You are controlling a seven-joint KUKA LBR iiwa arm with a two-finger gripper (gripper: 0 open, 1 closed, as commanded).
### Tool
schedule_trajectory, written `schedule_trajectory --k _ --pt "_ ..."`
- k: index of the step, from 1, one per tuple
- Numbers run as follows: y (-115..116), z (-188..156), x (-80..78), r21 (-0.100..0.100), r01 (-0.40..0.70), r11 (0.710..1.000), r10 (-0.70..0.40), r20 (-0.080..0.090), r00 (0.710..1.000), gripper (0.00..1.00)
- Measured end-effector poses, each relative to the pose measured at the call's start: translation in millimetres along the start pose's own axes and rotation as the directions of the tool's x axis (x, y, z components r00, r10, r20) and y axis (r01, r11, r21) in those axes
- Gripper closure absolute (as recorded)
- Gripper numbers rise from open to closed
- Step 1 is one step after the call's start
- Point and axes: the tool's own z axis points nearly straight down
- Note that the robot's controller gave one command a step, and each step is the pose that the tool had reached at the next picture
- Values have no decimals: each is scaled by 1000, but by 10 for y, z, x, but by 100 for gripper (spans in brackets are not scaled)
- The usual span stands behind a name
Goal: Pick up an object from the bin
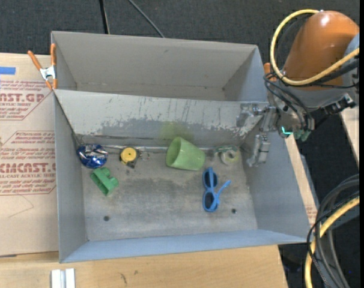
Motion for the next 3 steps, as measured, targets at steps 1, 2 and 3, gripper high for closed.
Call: schedule_trajectory --k 1,2,3 --pt "487 1689 30 2 487 873 -487 6 873 0" --pt "696 1372 780 -1 512 859 -512 3 859 0" --pt "950 1381 762 3 748 664 -748 5 664 0"
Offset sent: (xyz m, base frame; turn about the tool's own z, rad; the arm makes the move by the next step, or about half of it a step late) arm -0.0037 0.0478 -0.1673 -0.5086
